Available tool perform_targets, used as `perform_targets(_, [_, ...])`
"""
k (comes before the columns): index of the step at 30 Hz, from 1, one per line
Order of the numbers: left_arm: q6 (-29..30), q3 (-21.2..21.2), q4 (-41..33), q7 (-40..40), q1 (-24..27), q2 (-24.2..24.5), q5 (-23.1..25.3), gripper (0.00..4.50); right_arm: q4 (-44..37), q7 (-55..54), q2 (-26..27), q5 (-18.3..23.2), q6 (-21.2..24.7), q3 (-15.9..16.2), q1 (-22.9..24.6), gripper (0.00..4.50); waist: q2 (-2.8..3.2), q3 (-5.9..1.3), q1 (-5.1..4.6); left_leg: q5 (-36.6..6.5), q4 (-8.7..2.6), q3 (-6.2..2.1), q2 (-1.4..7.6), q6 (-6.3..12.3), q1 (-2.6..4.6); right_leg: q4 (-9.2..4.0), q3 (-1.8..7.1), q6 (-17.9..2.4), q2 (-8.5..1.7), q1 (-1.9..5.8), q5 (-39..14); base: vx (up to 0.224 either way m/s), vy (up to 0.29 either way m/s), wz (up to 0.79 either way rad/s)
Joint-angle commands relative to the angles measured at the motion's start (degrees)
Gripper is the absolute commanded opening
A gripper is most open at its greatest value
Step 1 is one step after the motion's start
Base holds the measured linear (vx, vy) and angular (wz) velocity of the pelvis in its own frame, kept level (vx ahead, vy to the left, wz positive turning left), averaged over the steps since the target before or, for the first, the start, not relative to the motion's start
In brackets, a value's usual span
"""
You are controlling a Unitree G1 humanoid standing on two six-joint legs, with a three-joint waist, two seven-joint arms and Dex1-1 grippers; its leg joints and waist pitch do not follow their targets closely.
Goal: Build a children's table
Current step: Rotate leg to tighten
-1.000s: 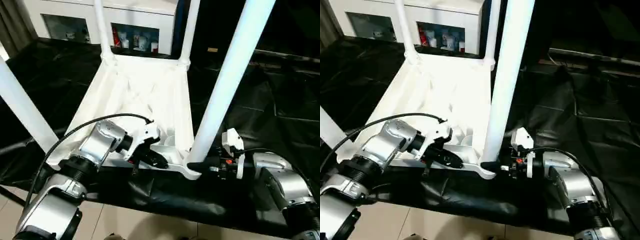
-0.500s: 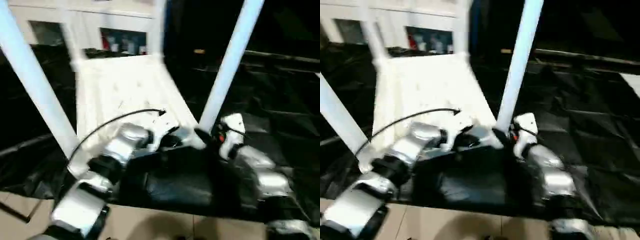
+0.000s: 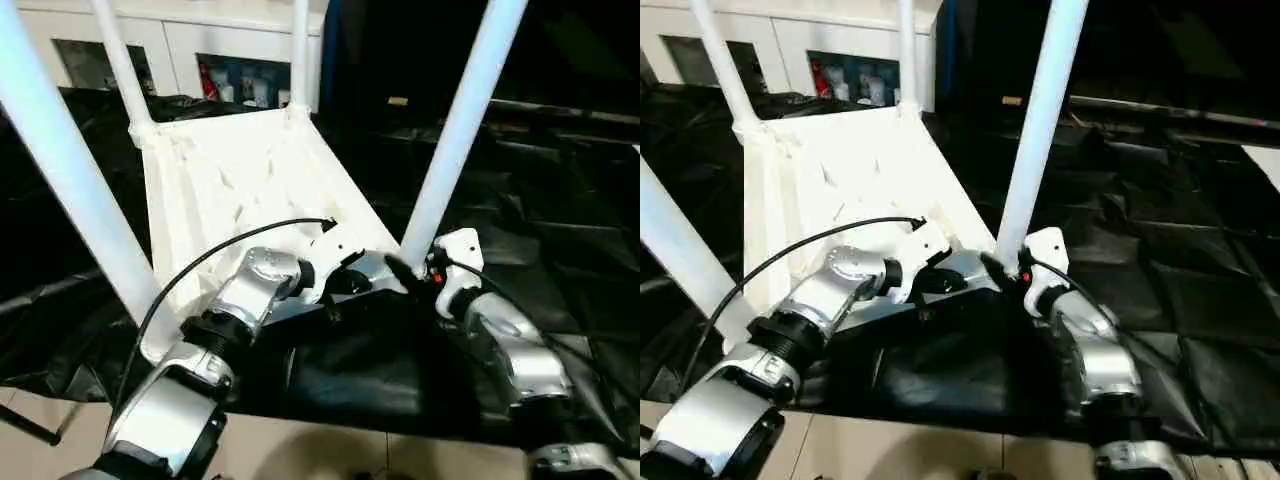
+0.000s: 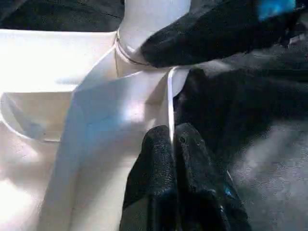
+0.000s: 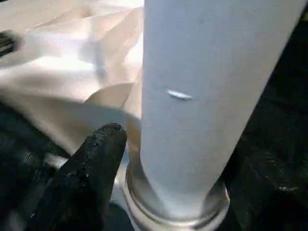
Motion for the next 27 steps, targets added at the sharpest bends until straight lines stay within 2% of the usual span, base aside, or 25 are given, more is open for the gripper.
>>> perform_targets(1, [0.0,-3.2,-1.3,-5.9,0.6,1.0,0.0,0.0,-3.5,11.7,-1.7,3.0,0.8,4.0,1.2,3.12,-0.07,-3.23,0.52,-15.4,-3.47,1.14,-1.01,4.94,-0.38,-3.76,1.34,-12.3,-1.25,2.89,-12.3,0.0,0.0,0.0])
perform_targets(2, [0.0,-3.2,-1.3,-5.9,0.6,1.0,0.0,0.0,-3.5,11.7,-1.7,3.0,0.8,4.0,1.2,3.12,0.0,-3.33,0.64,-14.0,-3.35,1.15,-0.94,5.57,-0.43,-3.34,1.35,-13.4,-1.25,3.1,-9.8,0.0,0.0,0.0])
perform_targets(3, [-0.3,-4.1,-2.5,-10.7,1.1,3.1,-0.4,0.0,-6.1,18.6,-4.8,5.4,2.5,4.7,2.3,3.12,-0.04,-3.41,0.97,-12.3,-3.31,1.12,-0.91,6.1,-0.43,-3.1,1.32,-14.2,-1.22,3.37,-7.5,0.0,0.0,0.0])
perform_targets(5, [-0.3,-4.3,-2.7,-11.3,1.2,3.4,-0.5,0.0,-6.4,19.4,-5.1,5.8,2.8,4.8,2.5,3.12,0.06,-3.41,1.2,-11.2,-3.14,1.28,-0.87,6.87,-0.36,-2.81,1.42,-15.0,-1.2,3.21,-5.4,0.0,0.0,0.0])
perform_targets(7, [-0.6,-4.7,-3.6,-14.5,1.6,4.7,-0.9,0.0,-7.2,22.4,-6.7,6.6,3.5,5.2,2.9,3.12,0.02,-3.4,1.68,-10.2,-3.23,1.25,-0.73,6.8,-0.22,-2.54,1.38,-16.0,-1.31,3.37,-4.1,0.0,0.0,0.0])
perform_targets(12, [0.1,-5.1,-5.7,-19.7,2.5,6.7,-2.3,0.0,-7.3,26.0,-8.7,6.7,4.1,6.2,3.2,3.12,0.2,-3.15,1.7,-13.3,-3.44,1.36,-0.69,5.2,0.13,-2.94,1.44,-15.5,-1.32,3.07,-8.4,0.0,0.0,0.0])
perform_targets(13, [1.8,-5.4,-8.3,-23.8,3.4,8.4,-3.8,0.0,-7.6,29.2,-10.0,7.1,5.0,6.9,3.4,3.12,-0.01,-3.2,1.83,-14.0,-3.51,1.33,-0.55,4.74,0.36,-2.87,1.46,-15.6,-1.39,3.13,-8.8,0.0,0.0,0.0])
perform_targets(14, [2.9,-5.6,-9.7,-25.8,3.9,9.2,-4.7,0.0,-7.8,30.5,-10.5,7.3,5.4,7.3,3.4,3.12,-0.32,-3.14,1.85,-13.9,-3.49,1.35,-0.61,4.97,0.15,-2.88,1.5,-15.5,-1.36,3.24,-9.0,0.0,0.0,0.0])
perform_targets(15, [3.6,-5.8,-10.5,-26.8,4.2,9.6,-5.1,0.0,-7.9,31.2,-10.7,7.3,5.6,7.4,3.3,3.12,-0.04,-3.05,1.84,-13.6,-3.59,1.26,-0.63,5.07,-0.11,-2.8,1.46,-15.2,-1.38,3.28,-9.5,0.0,0.0,0.0])
perform_targets(19, [3.9,-5.8,-11.2,-27.5,4.6,10.1,-5.1,0.0,-8.5,32.2,-11.0,7.8,6.5,7.4,3.4,3.12,0.13,-3.14,2.46,-12.9,-3.41,1.56,-0.47,4.66,0.42,-2.69,1.56,-15.8,-1.27,2.89,-7.9,0.0,0.0,0.0])
perform_targets(21, [3.9,-5.6,-11.4,-27.5,4.8,10.1,-4.9,0.0,-9.5,32.3,-11.1,8.4,7.4,7.4,3.7,2.97,0.17,-3.1,2.73,-12.6,-3.46,1.53,-0.52,4.49,0.33,-2.67,1.57,-15.4,-1.27,2.99,-8.2,0.0,0.0,0.0])
perform_targets(22, [3.9,-5.5,-11.4,-27.3,4.8,10.0,-4.8,0.0,-9.8,32.3,-11.0,8.8,7.7,7.3,3.7,2.83,-0.16,-3.12,2.73,-12.6,-3.44,1.53,-0.56,4.36,0.21,-2.69,1.57,-15.0,-1.3,3.07,-8.5,0.0,0.0,0.0])
perform_targets(27, [3.7,-5.5,-11.7,-24.9,4.9,9.9,-4.5,0.0,-10.2,32.2,-10.7,9.5,9.0,7.2,3.7,2.45,-0.22,-3.22,2.73,-11.8,-3.38,1.44,-0.67,4.17,0.09,-2.67,1.6,-14.2,-1.39,3.09,-9.1,0.0,0.0,0.0])
